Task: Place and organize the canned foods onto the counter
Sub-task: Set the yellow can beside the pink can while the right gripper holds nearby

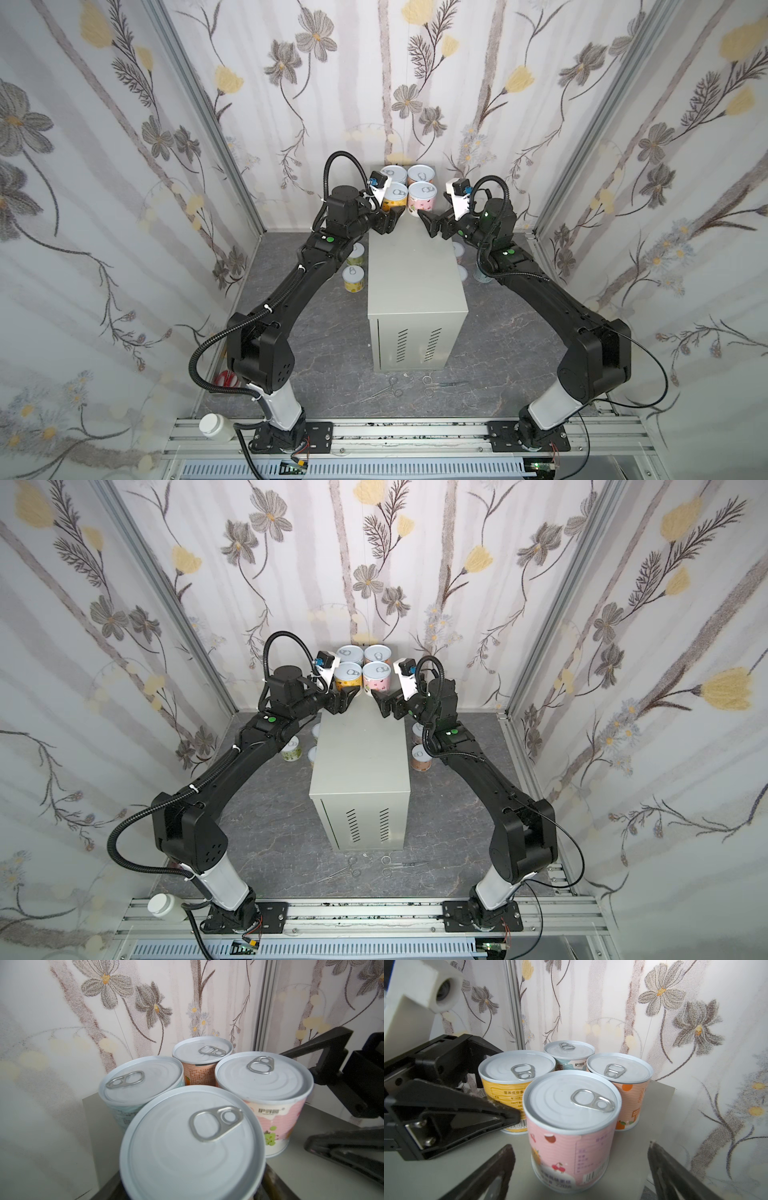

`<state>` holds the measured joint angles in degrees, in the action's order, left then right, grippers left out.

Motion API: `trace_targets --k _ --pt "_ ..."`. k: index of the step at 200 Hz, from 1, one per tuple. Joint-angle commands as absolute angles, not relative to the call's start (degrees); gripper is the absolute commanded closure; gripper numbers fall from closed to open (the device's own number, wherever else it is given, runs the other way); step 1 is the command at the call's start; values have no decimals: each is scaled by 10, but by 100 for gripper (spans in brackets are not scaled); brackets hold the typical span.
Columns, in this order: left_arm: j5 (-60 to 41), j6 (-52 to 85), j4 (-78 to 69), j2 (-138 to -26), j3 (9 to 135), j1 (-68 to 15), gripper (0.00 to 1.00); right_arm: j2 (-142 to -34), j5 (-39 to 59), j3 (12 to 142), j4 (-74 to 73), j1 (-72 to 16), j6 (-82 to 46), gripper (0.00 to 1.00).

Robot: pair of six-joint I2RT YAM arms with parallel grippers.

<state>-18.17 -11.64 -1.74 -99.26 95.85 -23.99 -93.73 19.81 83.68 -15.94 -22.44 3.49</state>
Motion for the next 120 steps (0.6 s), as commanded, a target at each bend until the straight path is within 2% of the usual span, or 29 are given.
trace_targets --k 1,120 --pt "-183 -127 -9 -997 966 -239 27 -940 204 839 -169 -224 42 0" --pt "-199 -126 3 -1000 973 -239 24 -938 197 838 -168 -221 45 1"
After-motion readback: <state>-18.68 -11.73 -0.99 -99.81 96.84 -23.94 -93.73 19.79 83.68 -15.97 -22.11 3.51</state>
